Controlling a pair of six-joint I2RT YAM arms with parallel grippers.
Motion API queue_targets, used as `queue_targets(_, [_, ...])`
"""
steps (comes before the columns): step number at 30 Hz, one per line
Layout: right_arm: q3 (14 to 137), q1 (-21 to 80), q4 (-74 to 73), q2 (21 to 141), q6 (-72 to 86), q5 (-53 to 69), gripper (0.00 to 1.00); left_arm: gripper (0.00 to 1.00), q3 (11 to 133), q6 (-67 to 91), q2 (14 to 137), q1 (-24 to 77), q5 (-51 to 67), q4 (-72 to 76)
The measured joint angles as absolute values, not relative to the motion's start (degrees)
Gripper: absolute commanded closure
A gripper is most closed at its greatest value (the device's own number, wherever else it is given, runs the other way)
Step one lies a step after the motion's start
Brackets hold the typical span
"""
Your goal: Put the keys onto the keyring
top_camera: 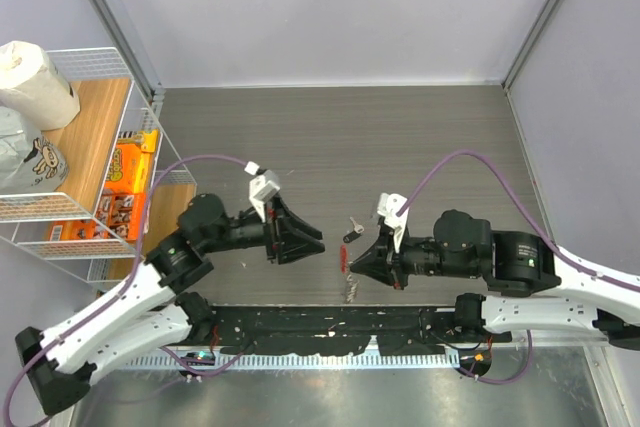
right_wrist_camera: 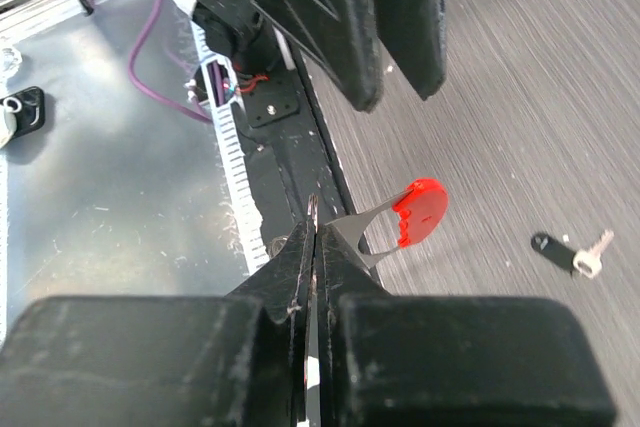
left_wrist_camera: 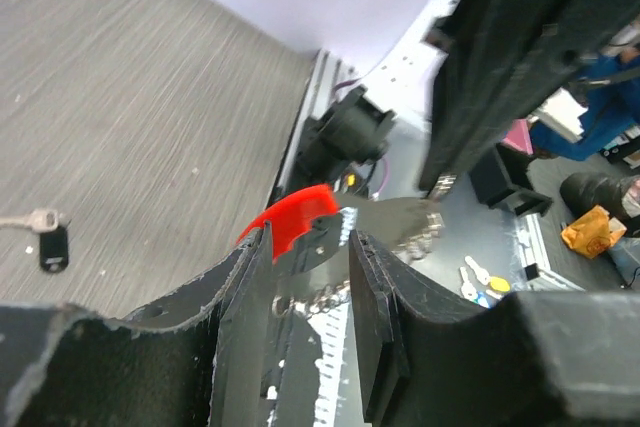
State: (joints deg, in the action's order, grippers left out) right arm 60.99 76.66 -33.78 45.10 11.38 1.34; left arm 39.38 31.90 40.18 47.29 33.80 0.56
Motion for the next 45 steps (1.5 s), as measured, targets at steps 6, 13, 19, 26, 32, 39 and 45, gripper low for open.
queue_targets(6, [59.96, 76.66, -39.81, 40.71, 15.29, -3.68, 0.95, 0.58, 39.42, 30.00, 54.37, 47.29, 30.70, 0.58])
queue_targets(13, [59.96, 76.66, -45.95, 37.19, 19.84, -8.38, 0.94, 0.56, 46.35, 30.06, 71.94, 47.29, 26.09, -1.63])
queue_targets(19, [59.99, 76.66, -49.45, 35.88, 22.11, -11.60, 0.95, 0.57, 55.27, 34.20, 83.70, 47.53, 21.30, -5.17])
queue_targets(26, [59.99, 76.66, -51.81, 35.51, 23.57, -14.46, 0.94, 0.57, 63.99, 39.97, 93.08, 49.08, 14.20, -13.43])
queue_targets(32, [59.99, 76.66, -52.38, 34.15, 24.40, -15.22, 0.95, 0.57, 69.73, 43.09, 99.61, 50.89, 10.20, -19.90])
queue_targets(39, [59.99, 76.66, -52.64, 33.36, 24.49, -15.35, 0.94, 0.57, 70.46, 38.59, 103.35, 51.03, 7.68, -23.55])
queue_targets(45, [59.99, 76.66, -52.82, 33.39, 24.43, -15.16, 0.95, 0.59, 70.43, 26.81, 103.42, 50.98, 6.81, -23.29])
